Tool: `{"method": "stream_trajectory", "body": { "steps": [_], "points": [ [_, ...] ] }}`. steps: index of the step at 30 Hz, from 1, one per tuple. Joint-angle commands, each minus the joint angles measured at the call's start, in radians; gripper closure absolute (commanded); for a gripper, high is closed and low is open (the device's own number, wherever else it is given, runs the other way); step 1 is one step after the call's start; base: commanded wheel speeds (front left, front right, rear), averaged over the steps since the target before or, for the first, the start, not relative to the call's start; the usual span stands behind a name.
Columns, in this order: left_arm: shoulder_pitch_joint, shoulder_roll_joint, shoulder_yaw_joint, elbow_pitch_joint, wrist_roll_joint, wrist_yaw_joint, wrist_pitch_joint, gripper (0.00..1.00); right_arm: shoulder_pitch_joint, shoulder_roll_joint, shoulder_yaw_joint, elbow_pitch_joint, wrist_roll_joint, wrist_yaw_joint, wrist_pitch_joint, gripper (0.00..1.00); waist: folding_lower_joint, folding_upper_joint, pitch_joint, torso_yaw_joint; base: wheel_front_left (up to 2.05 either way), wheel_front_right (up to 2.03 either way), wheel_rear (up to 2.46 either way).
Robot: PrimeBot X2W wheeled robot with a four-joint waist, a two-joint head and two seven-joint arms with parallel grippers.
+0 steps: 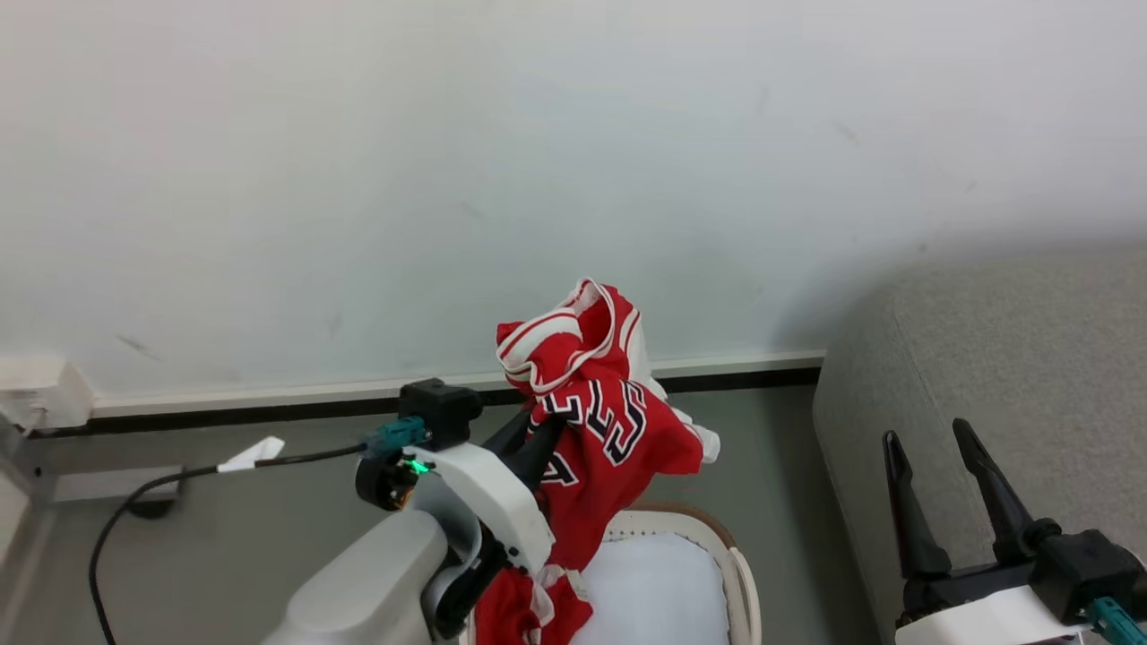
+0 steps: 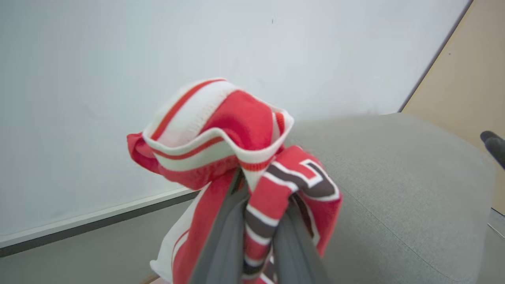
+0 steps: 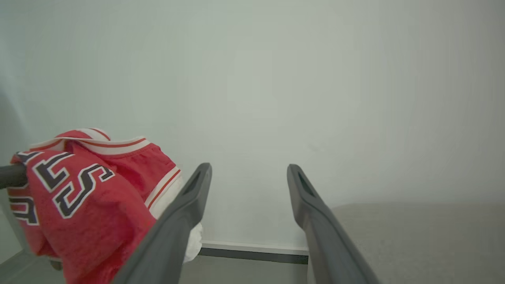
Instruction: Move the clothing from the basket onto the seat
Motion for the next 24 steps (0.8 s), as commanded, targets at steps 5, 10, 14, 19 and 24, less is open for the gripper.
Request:
{"method": "stream_trajectory", "body": {
  "steps": [5,10,14,19,24],
  "points": [
    [0.012,0.037,0.031,-0.094,-0.033,0.031,0.022,1.00,0.033,0.003,0.025,0.013,0.017,-0.002,0.001,0.00,0.0004,-0.0001,-0.055,0.048,0.00,0.00,0.00],
    [0.015,0.075,0.042,-0.187,-0.034,0.068,0.050,1.00,0.030,0.004,0.052,0.017,0.023,-0.002,0.001,0.00,0.0004,-0.0001,-0.058,0.051,0.00,0.00,0.00],
    [0.032,0.098,0.044,-0.249,-0.040,0.093,0.068,1.00,0.022,0.000,0.070,0.021,0.028,-0.002,0.001,0.00,0.0004,-0.0001,-0.054,0.047,0.00,0.00,0.00],
    [0.049,0.110,0.038,-0.297,-0.040,0.109,0.082,1.00,0.007,-0.015,0.108,0.027,0.032,-0.002,0.001,0.00,0.0004,-0.0001,-0.048,0.042,0.00,0.00,0.00],
    [0.059,0.116,0.025,-0.325,-0.031,0.115,0.093,1.00,-0.036,-0.068,0.227,0.041,0.055,-0.002,0.013,0.00,0.0004,-0.0001,-0.044,0.036,0.00,0.00,0.00]
  ]
}}
